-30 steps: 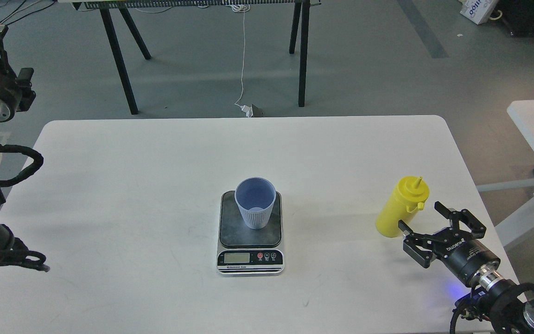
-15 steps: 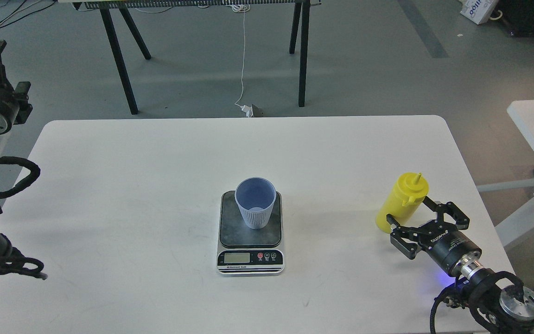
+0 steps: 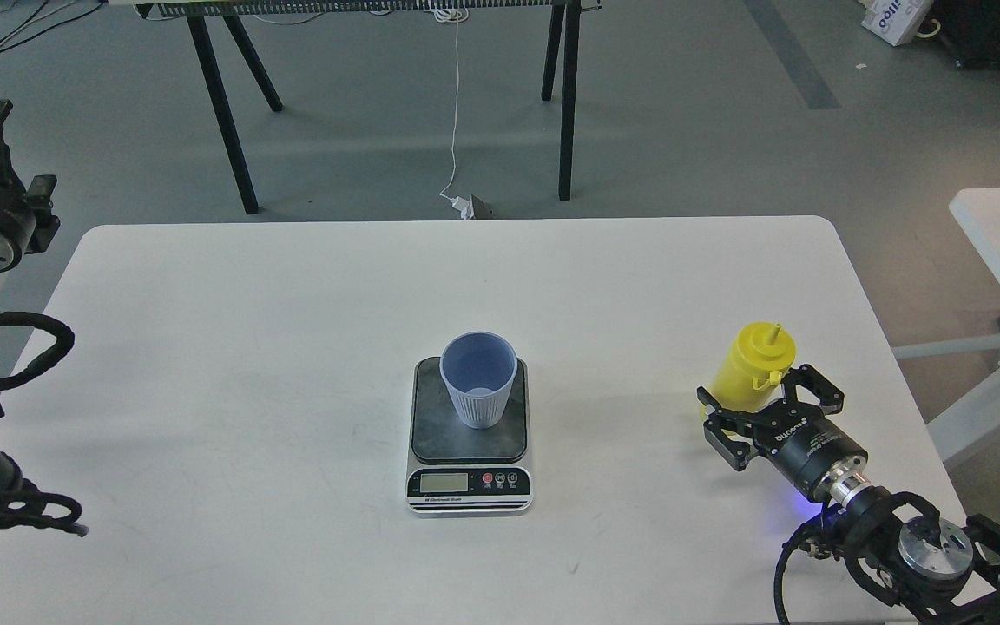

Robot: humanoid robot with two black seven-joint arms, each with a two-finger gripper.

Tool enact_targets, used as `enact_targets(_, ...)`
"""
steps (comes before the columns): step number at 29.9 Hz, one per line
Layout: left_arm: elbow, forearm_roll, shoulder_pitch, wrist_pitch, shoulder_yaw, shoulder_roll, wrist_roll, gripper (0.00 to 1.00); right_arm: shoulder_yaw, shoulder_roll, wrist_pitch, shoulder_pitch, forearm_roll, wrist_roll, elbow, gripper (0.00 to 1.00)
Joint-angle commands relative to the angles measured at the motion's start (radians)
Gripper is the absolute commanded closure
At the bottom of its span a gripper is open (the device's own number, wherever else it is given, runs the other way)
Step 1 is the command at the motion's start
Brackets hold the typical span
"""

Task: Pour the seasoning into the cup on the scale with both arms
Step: 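Close the right gripper around the yellow bottle and lift it, then carry the yellow bottle over the blue cup and invert it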

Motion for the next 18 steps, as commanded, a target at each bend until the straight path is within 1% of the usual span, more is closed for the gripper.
enact_targets(1, 0.0, 0.0, 0.001, 0.0, 0.0, -0.001, 0.0, 0.01, 0.004, 0.0, 0.0, 0.011, -0.023, 0.015, -0.005, 0.88)
enact_targets(3, 0.0, 0.0, 0.001, 0.0, 0.0, -0.002, 0.0, 0.01, 0.006, 0.0, 0.0, 0.015, -0.027, 0.021, -0.008, 0.93)
enact_targets(4, 0.0, 0.0, 0.001, 0.0, 0.0, -0.004, 0.0, 0.01, 0.004, 0.0, 0.0, 0.017, -0.027, 0.023, -0.005, 0.98)
enact_targets(6, 0.0, 0.0, 0.001, 0.0, -0.002, -0.007, 0.0, 0.01, 0.012, 0.002, 0.0, 0.029, -0.027, 0.024, -0.004, 0.99)
enact_targets(8, 0.0, 0.0, 0.002, 0.0, -0.002, -0.009, 0.0, 0.01, 0.018, -0.005, 0.0, 0.084, -0.027, 0.026, 0.001, 0.98)
enact_targets(10, 0.0, 0.0, 0.007, 0.0, -0.003, -0.01, 0.0, 0.01, 0.02, -0.015, 0.0, 0.173, -0.03, 0.026, -0.005, 0.98)
enact_targets(12, 0.0, -0.002, 0.007, 0.0, -0.003, -0.013, 0.0, 0.01, 0.014, -0.043, 0.0, 0.312, -0.064, 0.026, -0.019, 0.98)
enact_targets(15, -0.002, -0.026, 0.007, 0.0, -0.002, -0.018, 0.0, 0.01, 0.009, -0.066, 0.0, 0.538, -0.266, 0.026, -0.086, 0.98)
enact_targets(18, -0.003, -0.049, 0.005, 0.0, 0.0, -0.021, 0.0, 0.01, -0.005, -0.032, 0.0, 0.739, -0.531, 0.026, -0.181, 0.98)
